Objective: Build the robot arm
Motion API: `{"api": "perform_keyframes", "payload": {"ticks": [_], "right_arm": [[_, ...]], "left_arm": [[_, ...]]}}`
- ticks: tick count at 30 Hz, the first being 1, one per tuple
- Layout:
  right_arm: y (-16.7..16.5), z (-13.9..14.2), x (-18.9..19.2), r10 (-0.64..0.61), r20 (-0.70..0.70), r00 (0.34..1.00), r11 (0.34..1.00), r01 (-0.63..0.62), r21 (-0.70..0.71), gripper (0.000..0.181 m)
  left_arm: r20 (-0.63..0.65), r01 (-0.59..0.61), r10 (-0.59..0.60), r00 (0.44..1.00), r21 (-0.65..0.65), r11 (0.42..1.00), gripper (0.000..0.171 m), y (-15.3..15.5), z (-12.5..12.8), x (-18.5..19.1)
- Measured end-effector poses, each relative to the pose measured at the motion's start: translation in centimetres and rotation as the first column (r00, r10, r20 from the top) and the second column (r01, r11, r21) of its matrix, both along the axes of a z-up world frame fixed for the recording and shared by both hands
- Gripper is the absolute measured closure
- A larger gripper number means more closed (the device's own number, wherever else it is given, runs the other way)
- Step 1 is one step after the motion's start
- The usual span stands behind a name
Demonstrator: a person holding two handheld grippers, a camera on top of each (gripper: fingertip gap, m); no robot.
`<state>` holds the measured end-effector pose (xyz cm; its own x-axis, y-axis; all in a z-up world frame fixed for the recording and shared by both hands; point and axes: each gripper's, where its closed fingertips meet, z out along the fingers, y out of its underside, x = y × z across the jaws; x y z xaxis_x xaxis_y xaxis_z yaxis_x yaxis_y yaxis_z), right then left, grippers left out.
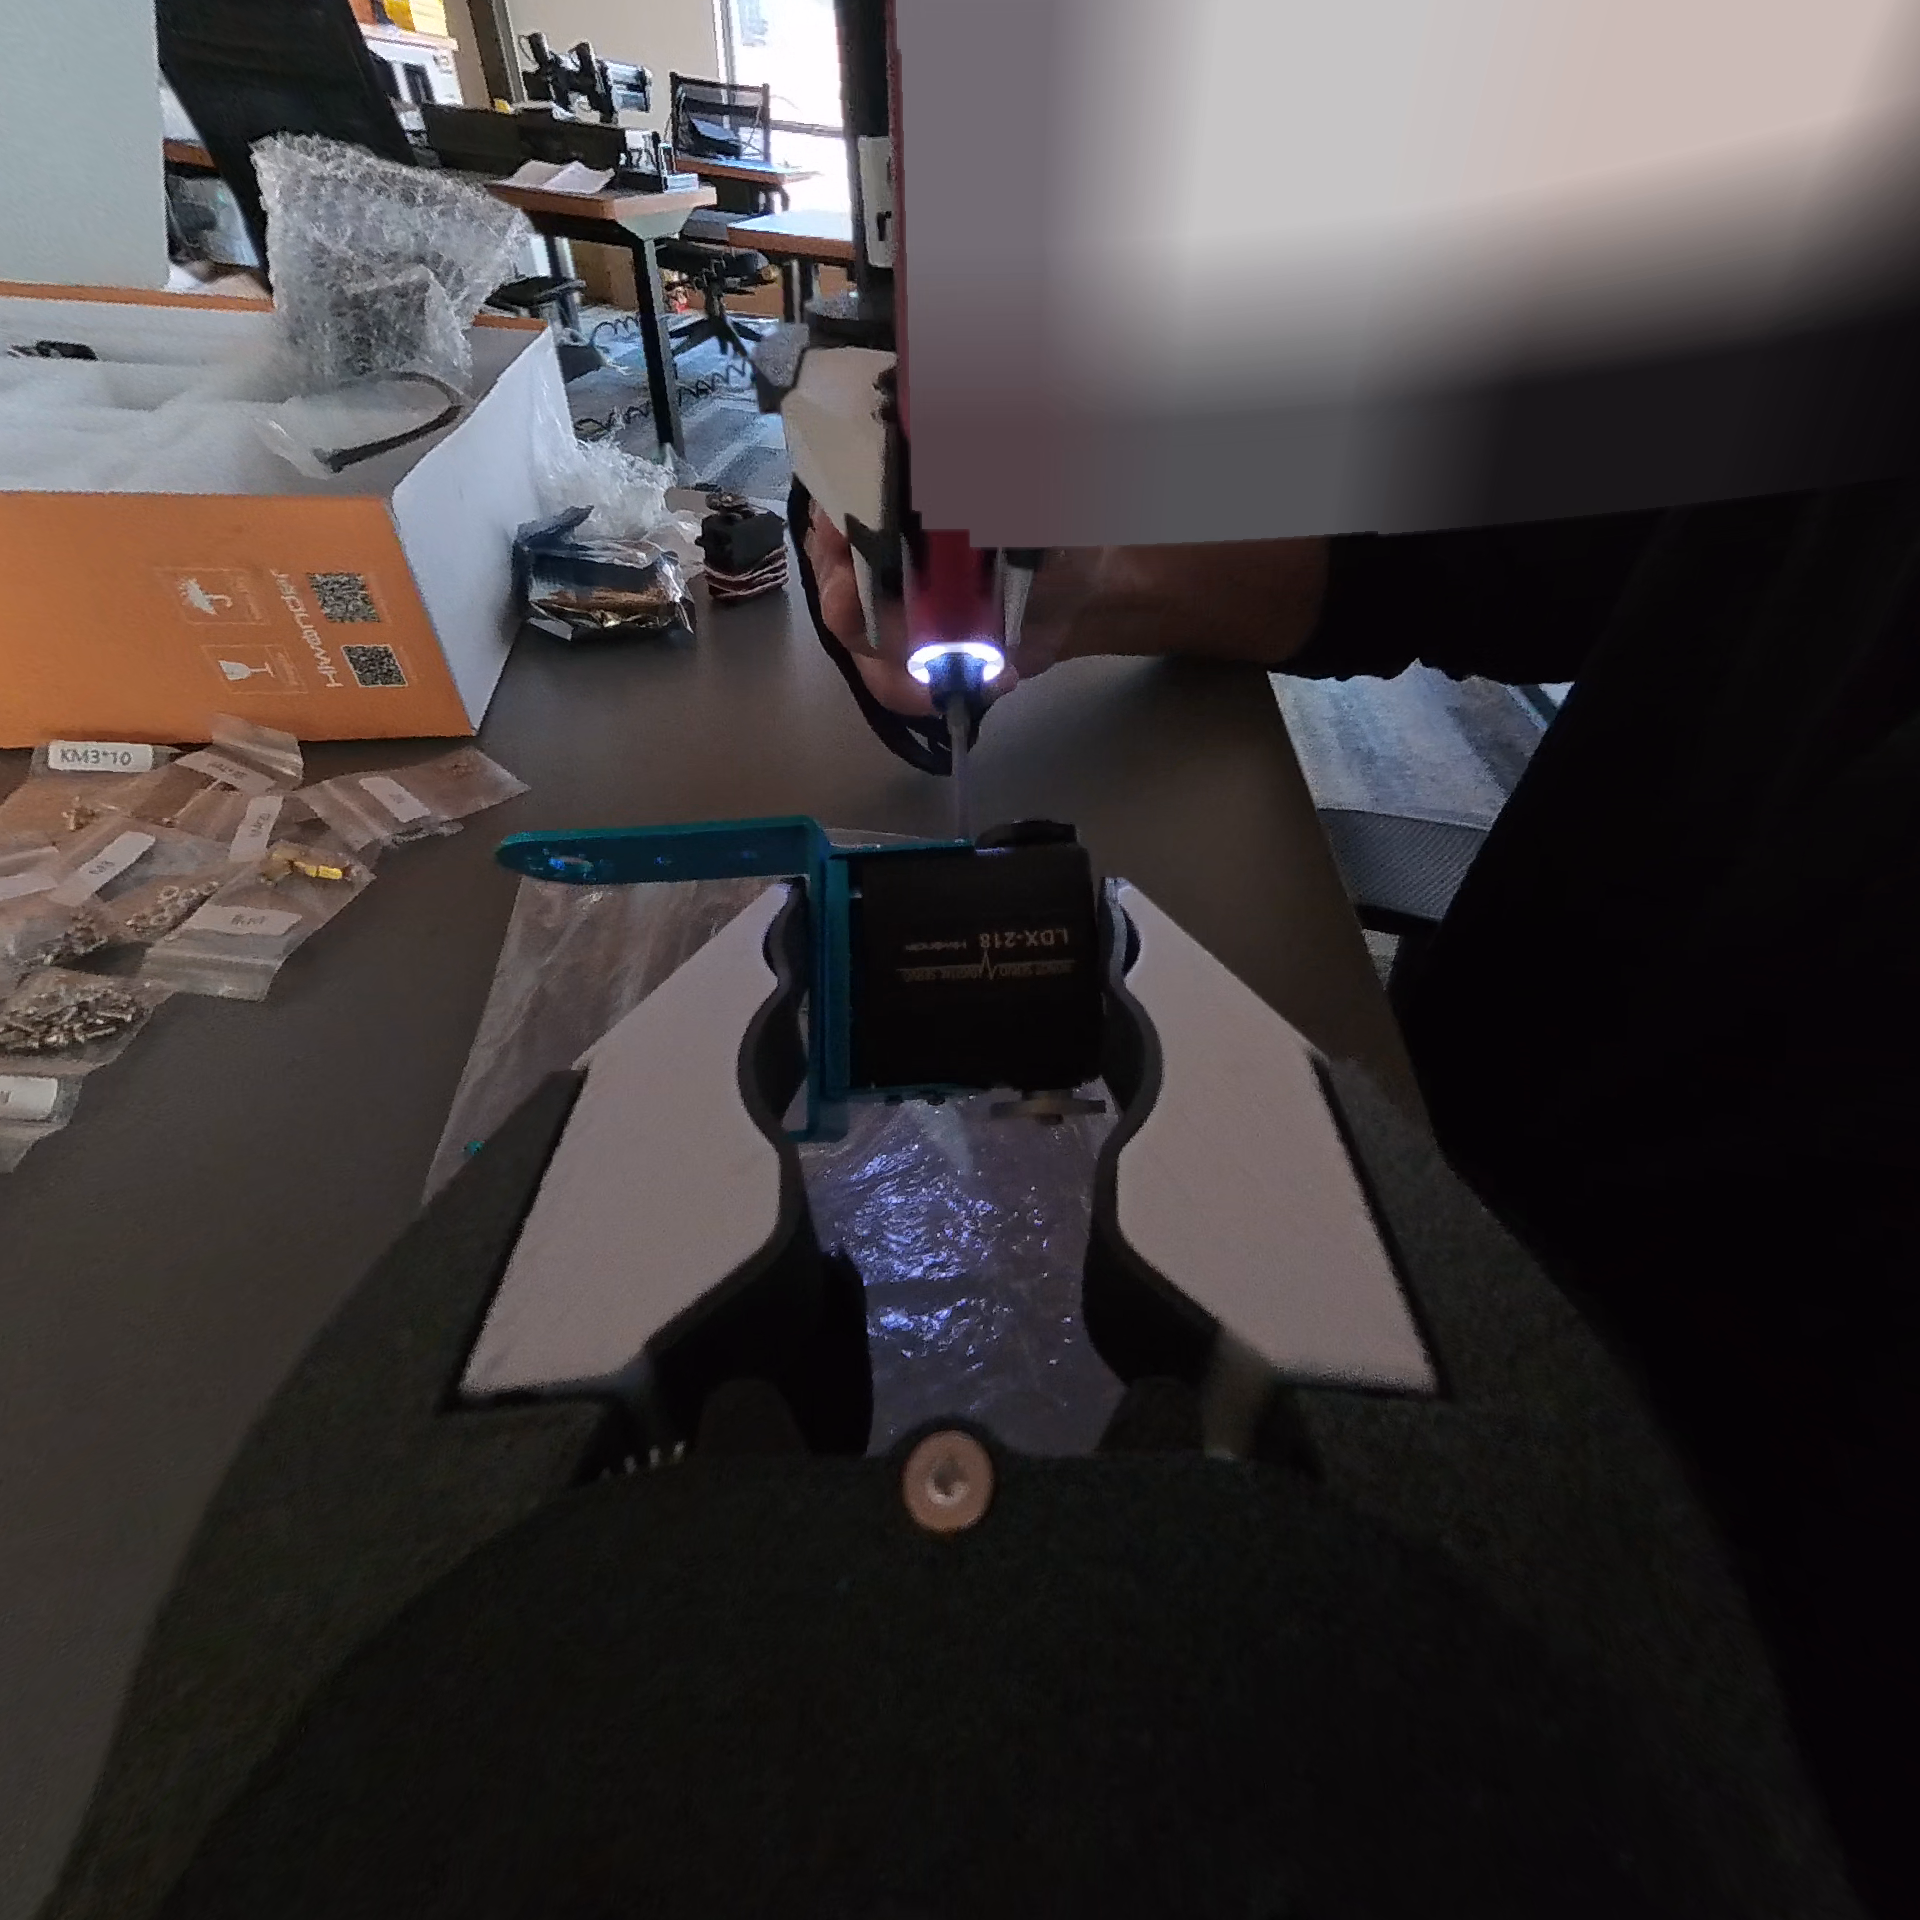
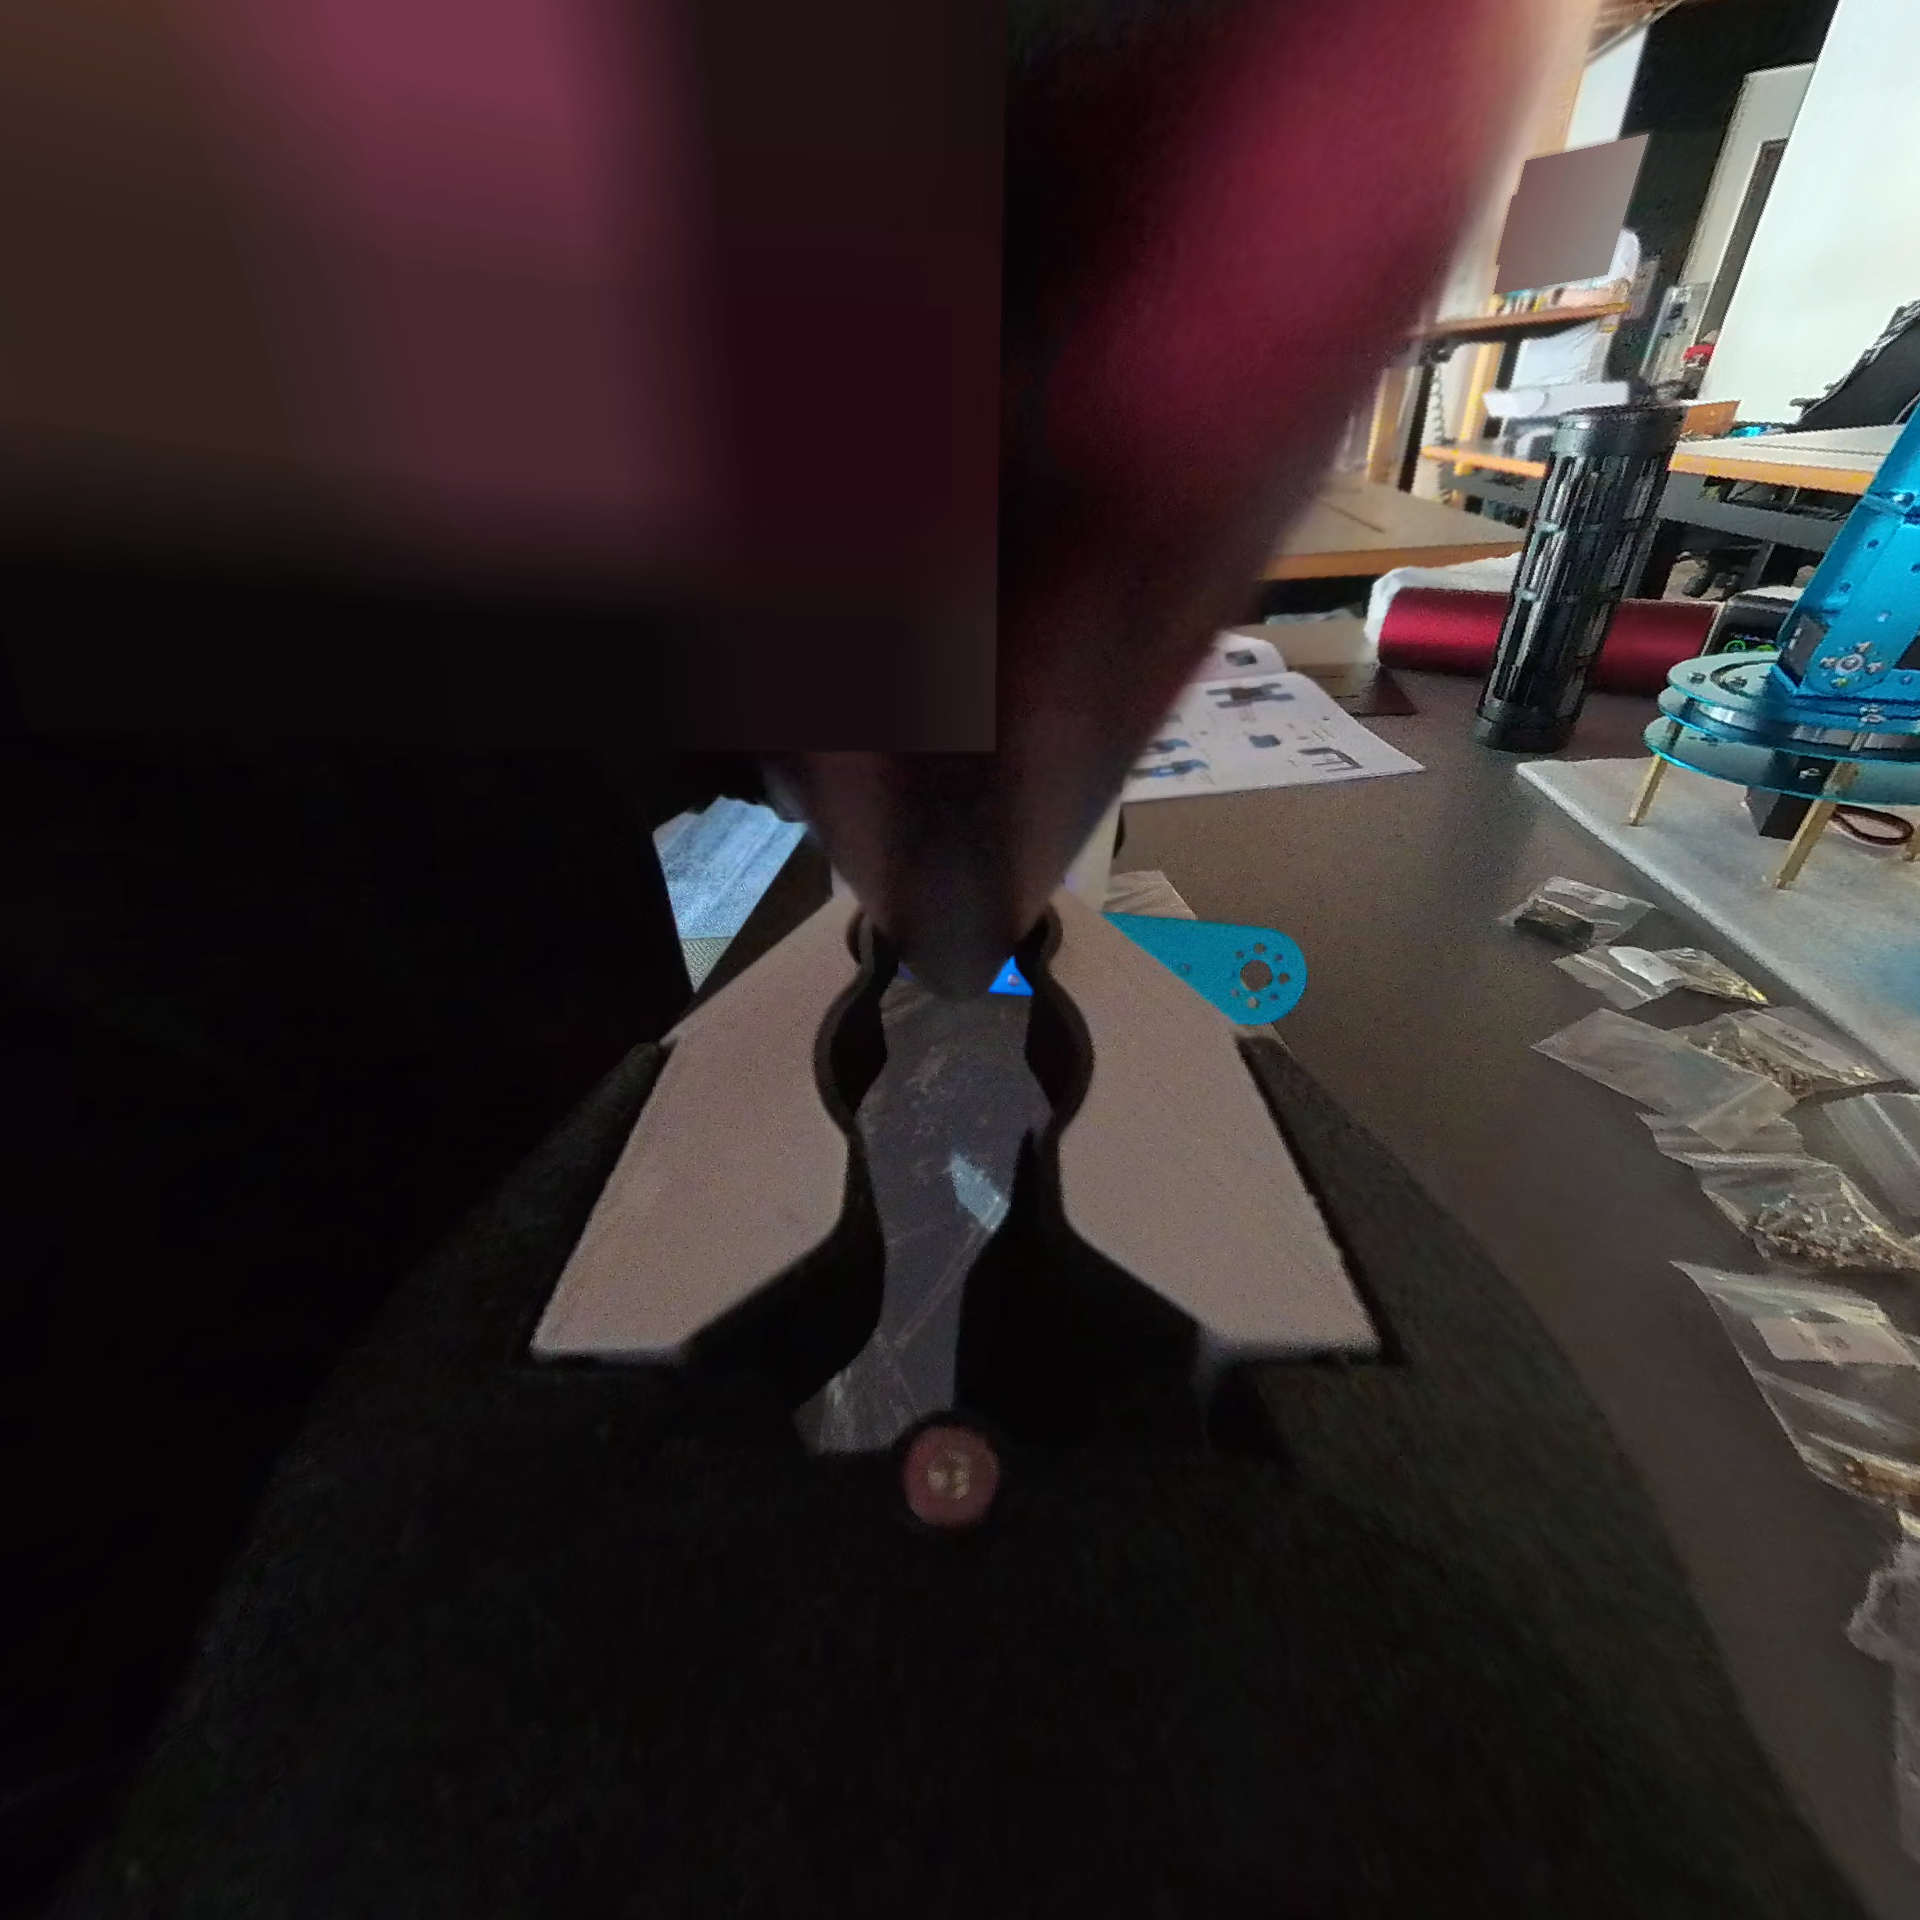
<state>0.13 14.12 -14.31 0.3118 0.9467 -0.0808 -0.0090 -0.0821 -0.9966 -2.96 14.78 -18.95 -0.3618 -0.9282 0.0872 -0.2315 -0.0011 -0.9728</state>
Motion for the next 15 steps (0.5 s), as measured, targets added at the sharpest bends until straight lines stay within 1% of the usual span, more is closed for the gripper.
{"api": "perform_keyframes", "payload": {"ticks": [1, 5, 8, 9, 11, 15], "right_arm": [[0.0, 0.0, -0.1, -0.002, 0.000, 1.000, 1.000, 0.002, -0.003, 0.159], [0.1, 0.1, 0.0, -0.023, 0.006, 1.000, 1.000, 0.023, 0.015, 0.159], [-0.2, 0.7, 0.0, -0.016, -0.031, 0.999, 0.999, 0.018, 0.051, 0.159], [-0.4, 1.1, 0.0, -0.010, -0.063, 0.998, 0.997, 0.015, 0.076, 0.159], [-0.4, 1.4, 0.1, 0.002, -0.114, 0.994, 0.999, 0.004, 0.051, 0.159], [-0.2, 0.9, 0.4, 0.030, -0.110, 0.994, 1.000, -0.031, -0.001, 0.159]], "left_arm": [[-0.001, -0.004, 0.004, 1.000, 0.013, 1.000, 0.118, 0.0, -0.1, 0.0], [0.005, -0.013, 0.013, 1.000, 0.007, 1.000, 0.118, 0.2, 0.1, 0.0], [0.031, -0.006, 0.007, 0.999, -0.036, 0.999, 0.118, 0.2, 0.8, -0.1], [0.046, 0.006, -0.003, 0.999, -0.072, 0.997, 0.118, 0.1, 1.3, -0.2], [0.068, 0.029, -0.021, 0.997, -0.117, 0.993, 0.118, 0.0, 2.1, -0.5], [0.089, 0.038, -0.029, 0.996, -0.102, 0.994, 0.118, -0.2, 2.5, -0.9]]}}
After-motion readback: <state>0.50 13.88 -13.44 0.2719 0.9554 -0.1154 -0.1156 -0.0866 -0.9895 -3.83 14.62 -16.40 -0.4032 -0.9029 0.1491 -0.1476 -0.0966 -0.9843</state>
